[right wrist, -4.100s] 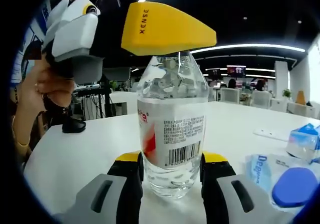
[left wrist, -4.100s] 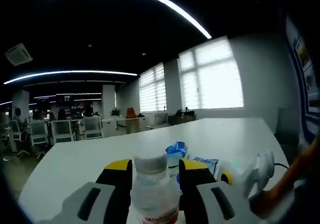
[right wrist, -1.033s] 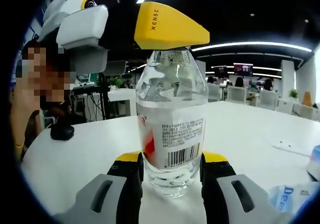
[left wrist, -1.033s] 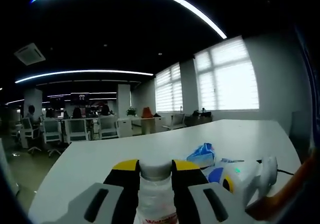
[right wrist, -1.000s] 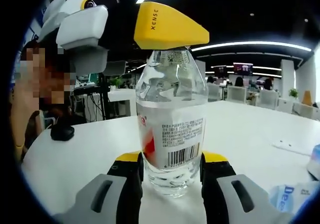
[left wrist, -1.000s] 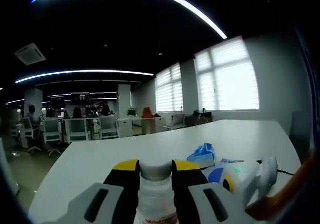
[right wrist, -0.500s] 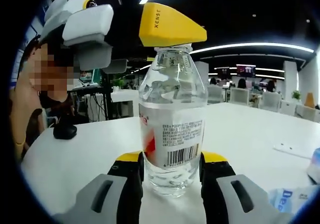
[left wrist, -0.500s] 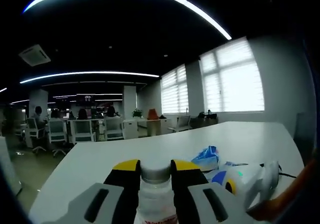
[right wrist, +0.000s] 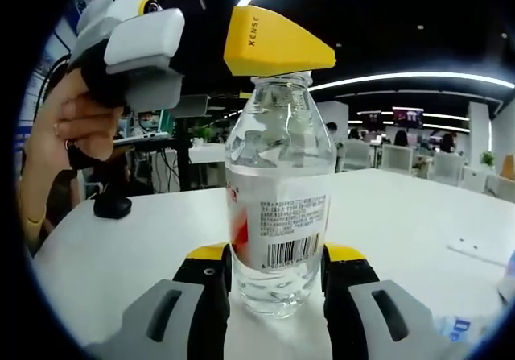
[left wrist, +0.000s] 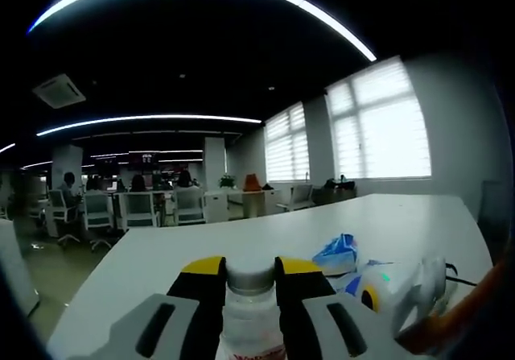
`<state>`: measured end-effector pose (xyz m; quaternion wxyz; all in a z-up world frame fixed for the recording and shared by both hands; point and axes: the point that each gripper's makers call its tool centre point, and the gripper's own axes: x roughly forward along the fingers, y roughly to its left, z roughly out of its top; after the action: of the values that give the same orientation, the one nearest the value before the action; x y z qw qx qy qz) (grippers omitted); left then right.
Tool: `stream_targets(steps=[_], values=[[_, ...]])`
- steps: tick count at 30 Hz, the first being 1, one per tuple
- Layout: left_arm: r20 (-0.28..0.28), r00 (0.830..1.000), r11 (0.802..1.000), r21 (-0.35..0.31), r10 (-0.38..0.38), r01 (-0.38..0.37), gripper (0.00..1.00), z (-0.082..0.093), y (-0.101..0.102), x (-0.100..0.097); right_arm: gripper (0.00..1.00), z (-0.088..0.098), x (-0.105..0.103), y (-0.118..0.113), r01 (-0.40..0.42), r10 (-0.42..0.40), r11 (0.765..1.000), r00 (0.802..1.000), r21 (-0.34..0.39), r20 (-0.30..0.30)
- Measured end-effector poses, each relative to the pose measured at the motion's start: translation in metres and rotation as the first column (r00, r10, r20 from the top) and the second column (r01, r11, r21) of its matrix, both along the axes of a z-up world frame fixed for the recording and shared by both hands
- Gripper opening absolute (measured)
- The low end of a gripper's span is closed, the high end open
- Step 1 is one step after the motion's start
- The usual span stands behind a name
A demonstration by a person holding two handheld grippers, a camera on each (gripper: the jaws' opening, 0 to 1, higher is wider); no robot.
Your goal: Arrange the tabletop items into an orderly group along one side of the table until the central work area is clear of visible clutter.
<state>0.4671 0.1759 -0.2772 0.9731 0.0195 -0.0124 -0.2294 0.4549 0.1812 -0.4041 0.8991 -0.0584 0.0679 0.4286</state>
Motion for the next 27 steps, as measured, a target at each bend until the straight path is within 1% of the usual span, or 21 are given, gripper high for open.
stream_targets(steps=[1, 3, 6, 11, 14, 17, 18, 20, 21, 24, 27], values=[[0.0, 1.0, 1.0, -0.001, 0.001, -0.001, 0.23, 0.0, 0.0, 0.0, 0.42, 0.0, 0.0, 0.0, -0.005, 0.005, 1.0, 1.0, 0.0, 0.0], [0.001, 1.0, 1.0, -0.002, 0.008, -0.008, 0.23, 0.0, 0.0, 0.0, 0.42, 0.001, -0.001, 0.001, -0.027, 0.027, 1.0, 0.999, -0.013, 0.019], [0.001, 1.0, 1.0, 0.003, 0.013, -0.013, 0.23, 0.0, 0.0, 0.0, 0.42, 0.001, -0.001, 0.002, -0.044, 0.044, 0.999, 0.999, -0.021, 0.019], [-0.001, 1.0, 1.0, 0.006, 0.023, -0.023, 0.23, 0.0, -0.001, 0.001, 0.42, 0.002, 0.0, 0.002, -0.061, 0.062, 0.997, 0.998, -0.039, 0.034], [0.001, 1.0, 1.0, 0.008, 0.027, -0.027, 0.23, 0.0, -0.001, 0.001, 0.42, 0.001, 0.0, 0.002, -0.063, 0.064, 0.998, 0.998, -0.028, 0.026], [0.001, 1.0, 1.0, 0.006, 0.028, -0.028, 0.23, 0.0, 0.0, 0.001, 0.42, 0.002, -0.001, 0.002, -0.062, 0.063, 0.998, 0.998, -0.031, 0.031], [0.0, 1.0, 1.0, 0.012, 0.026, -0.026, 0.23, 0.0, 0.0, 0.001, 0.42, 0.002, -0.001, 0.002, -0.062, 0.063, 0.998, 0.998, -0.03, 0.029], [0.02, 1.0, 0.998, 0.063, 0.024, -0.026, 0.23, 0.003, -0.001, -0.001, 0.43, 0.003, -0.002, 0.0, -0.058, 0.058, 0.998, 0.998, -0.012, 0.006], [0.041, 0.999, 0.997, 0.066, 0.031, -0.034, 0.23, 0.008, 0.0, -0.003, 0.43, 0.003, -0.002, 0.0, -0.057, 0.057, 0.998, 0.998, -0.01, -0.005], [0.054, 0.998, 0.997, 0.068, 0.031, -0.035, 0.24, 0.016, -0.001, -0.007, 0.44, 0.004, -0.004, 0.0, -0.055, 0.055, 0.998, 0.998, -0.001, -0.028], [0.063, 0.998, 0.997, 0.075, 0.03, -0.035, 0.24, 0.019, -0.001, -0.012, 0.46, 0.008, -0.009, -0.001, -0.054, 0.054, 0.999, 0.998, -0.003, -0.031]])
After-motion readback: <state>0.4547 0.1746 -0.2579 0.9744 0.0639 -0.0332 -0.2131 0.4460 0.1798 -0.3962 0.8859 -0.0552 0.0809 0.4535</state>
